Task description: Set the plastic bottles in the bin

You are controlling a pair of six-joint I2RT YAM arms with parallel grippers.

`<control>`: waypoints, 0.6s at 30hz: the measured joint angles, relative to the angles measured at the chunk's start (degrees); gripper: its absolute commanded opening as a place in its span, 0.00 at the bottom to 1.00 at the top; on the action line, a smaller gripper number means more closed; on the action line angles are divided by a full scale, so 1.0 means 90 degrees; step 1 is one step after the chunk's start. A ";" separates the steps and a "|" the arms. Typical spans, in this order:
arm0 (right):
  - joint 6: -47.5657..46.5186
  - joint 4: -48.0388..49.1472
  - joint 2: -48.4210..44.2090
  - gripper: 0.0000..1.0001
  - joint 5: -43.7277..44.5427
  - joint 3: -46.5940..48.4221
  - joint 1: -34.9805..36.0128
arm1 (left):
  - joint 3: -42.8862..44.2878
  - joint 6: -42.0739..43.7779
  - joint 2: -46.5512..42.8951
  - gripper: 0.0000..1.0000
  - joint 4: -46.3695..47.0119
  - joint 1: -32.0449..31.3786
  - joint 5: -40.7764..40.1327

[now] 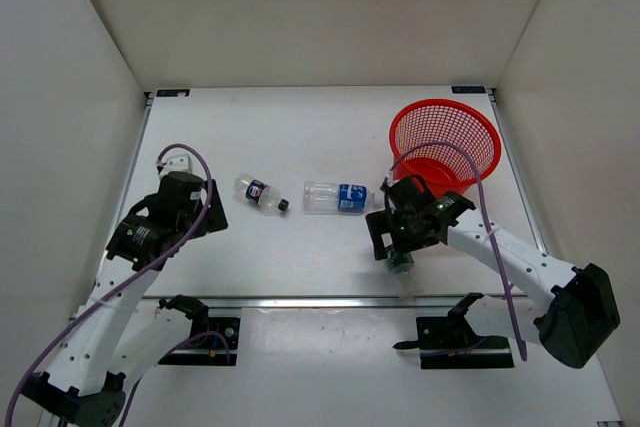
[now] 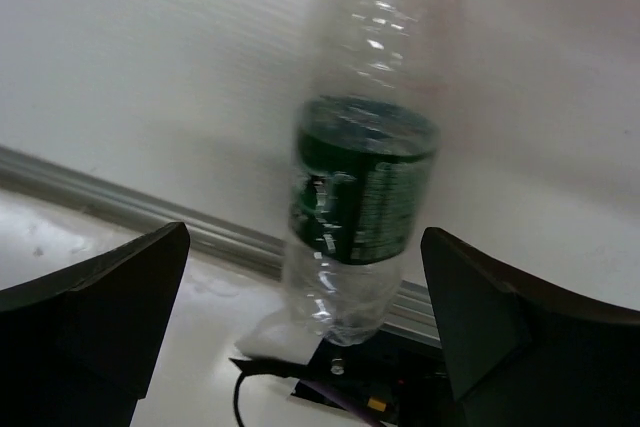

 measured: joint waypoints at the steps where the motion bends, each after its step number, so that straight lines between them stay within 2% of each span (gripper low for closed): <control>1: 0.0005 0.0005 -0.0068 0.99 -0.0027 -0.0151 -0.0143 | -0.0022 -0.0007 0.0007 0.98 0.0015 -0.0002 0.0017; 3: 0.0000 0.0066 -0.0172 0.99 0.0022 -0.0440 -0.0323 | -0.0041 -0.0027 0.0049 0.99 0.0032 -0.0029 0.0044; 8: 0.0024 0.0503 -0.0151 0.96 -0.0058 -0.1022 -0.0146 | -0.0058 -0.0066 0.0185 0.99 0.0092 -0.0073 0.0141; 9: 0.0058 0.0617 -0.0126 0.92 -0.0073 -0.1144 -0.0095 | -0.0058 -0.0073 0.0214 0.99 0.0092 -0.0073 0.0146; 10: 0.0083 0.0741 -0.0097 0.84 -0.0095 -0.1260 -0.0053 | -0.0058 -0.0078 0.0236 0.98 0.0090 -0.0073 0.0148; 11: 0.0117 0.0818 -0.0066 0.68 -0.0109 -0.1343 -0.0032 | -0.0058 -0.0085 0.0255 0.99 0.0090 -0.0073 0.0148; 12: 0.0151 0.0903 -0.0029 0.61 -0.0121 -0.1404 0.0000 | -0.0058 -0.0087 0.0267 0.99 0.0090 -0.0073 0.0146; 13: 0.0214 0.0988 -0.0010 0.56 -0.0136 -0.1440 0.0005 | -0.0058 -0.0090 0.0272 0.99 0.0090 -0.0075 0.0146; 18: 0.0301 0.1256 -0.0017 0.44 -0.0100 -0.1396 0.0058 | -0.0056 -0.0090 0.0291 0.98 0.0090 -0.0068 0.0146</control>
